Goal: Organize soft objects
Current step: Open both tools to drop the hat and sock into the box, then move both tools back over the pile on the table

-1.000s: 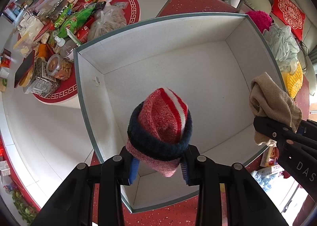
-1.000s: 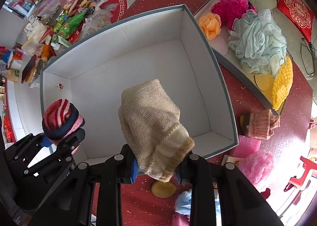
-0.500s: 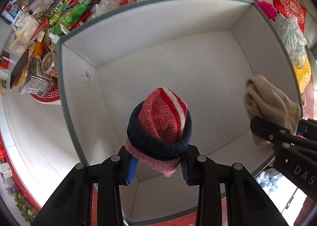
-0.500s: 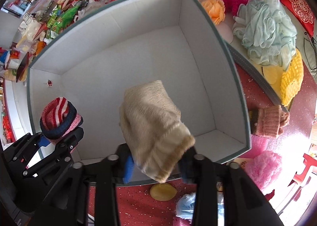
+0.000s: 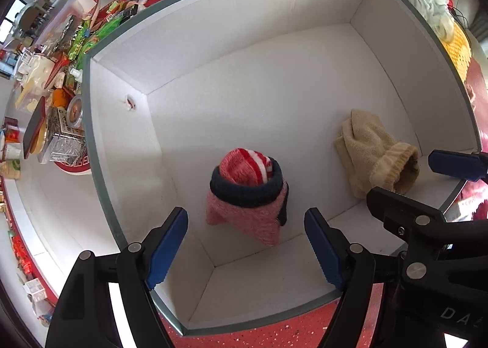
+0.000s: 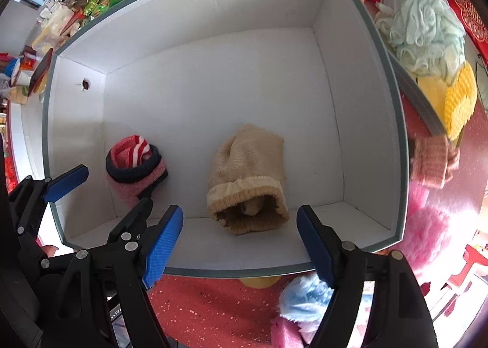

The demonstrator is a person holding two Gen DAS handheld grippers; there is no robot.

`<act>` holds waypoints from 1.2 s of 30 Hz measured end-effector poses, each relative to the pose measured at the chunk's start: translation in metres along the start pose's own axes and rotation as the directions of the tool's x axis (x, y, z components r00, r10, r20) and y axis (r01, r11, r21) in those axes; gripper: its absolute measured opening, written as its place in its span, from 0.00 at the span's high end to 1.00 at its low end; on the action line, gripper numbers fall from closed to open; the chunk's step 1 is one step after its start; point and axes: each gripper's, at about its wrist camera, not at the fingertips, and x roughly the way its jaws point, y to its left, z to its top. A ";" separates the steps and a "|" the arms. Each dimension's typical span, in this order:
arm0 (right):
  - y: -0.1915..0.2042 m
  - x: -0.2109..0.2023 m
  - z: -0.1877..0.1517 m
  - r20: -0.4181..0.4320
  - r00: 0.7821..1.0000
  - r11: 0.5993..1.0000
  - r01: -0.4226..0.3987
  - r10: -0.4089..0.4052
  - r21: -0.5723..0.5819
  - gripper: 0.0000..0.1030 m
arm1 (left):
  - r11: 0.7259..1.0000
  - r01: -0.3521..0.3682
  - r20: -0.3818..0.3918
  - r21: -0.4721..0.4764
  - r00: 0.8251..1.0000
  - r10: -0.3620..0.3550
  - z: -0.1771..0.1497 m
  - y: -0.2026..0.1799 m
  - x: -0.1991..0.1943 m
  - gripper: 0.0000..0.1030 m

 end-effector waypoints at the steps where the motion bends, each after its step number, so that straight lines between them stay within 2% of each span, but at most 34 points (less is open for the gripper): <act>1: 0.001 0.000 -0.003 0.002 1.000 1.000 -0.004 0.004 0.008 0.23 | 1.000 0.002 0.001 0.002 1.000 -0.002 -0.004 0.000 -0.001 0.23; 4: 0.001 -0.007 -0.012 0.045 0.999 1.000 -0.005 0.004 0.015 0.23 | 1.000 0.021 0.016 -0.011 1.000 -0.021 -0.011 0.002 -0.006 0.23; 5: 0.001 -0.011 -0.014 0.061 0.998 1.000 -0.004 0.003 0.018 0.22 | 0.999 0.028 0.018 -0.020 0.999 -0.027 -0.012 0.003 -0.008 0.18; 7: -0.001 -0.020 -0.016 0.085 0.996 1.000 -0.013 0.012 0.019 0.18 | 0.999 0.037 0.022 -0.031 0.999 -0.036 -0.012 0.006 -0.013 0.01; 9: -0.002 -0.030 -0.021 0.101 0.995 1.000 -0.027 0.025 0.014 0.10 | 0.999 0.040 0.034 -0.027 0.999 -0.039 -0.015 0.002 -0.022 0.01; 10: -0.004 -0.034 -0.024 0.105 0.994 0.999 -0.030 0.029 0.014 0.01 | 1.000 0.023 0.043 -0.020 0.999 -0.022 -0.016 -0.002 -0.027 0.01; 14: -0.019 -0.061 -0.044 0.153 0.987 0.998 -0.049 0.043 0.035 0.00 | 1.000 0.026 0.068 0.000 0.997 -0.026 -0.022 -0.018 -0.048 0.01; 22: -0.058 -0.095 -0.085 0.209 0.975 0.981 -0.113 0.079 0.156 0.00 | 0.983 0.155 0.093 0.101 0.982 -0.165 -0.048 -0.049 -0.084 0.01; 24: -0.074 -0.099 -0.103 0.222 0.971 0.971 -0.130 0.084 0.202 0.00 | 0.977 0.171 0.070 0.128 0.981 -0.181 -0.053 -0.054 -0.085 0.01; 29: -0.112 -0.093 -0.149 0.199 0.976 0.943 -0.151 0.094 0.296 0.00 | 0.958 0.233 -0.051 0.167 0.972 -0.228 -0.081 -0.081 -0.077 0.01; 33: -0.135 -0.075 -0.187 0.159 0.984 0.919 -0.139 0.085 0.369 0.00 | 0.952 0.212 -0.113 0.219 0.975 -0.191 -0.105 -0.105 -0.064 0.01; 36: -0.152 -0.056 -0.219 0.123 0.988 0.887 -0.142 0.098 0.440 0.00 | 0.949 0.225 -0.160 0.221 0.968 -0.192 -0.117 -0.113 -0.054 0.01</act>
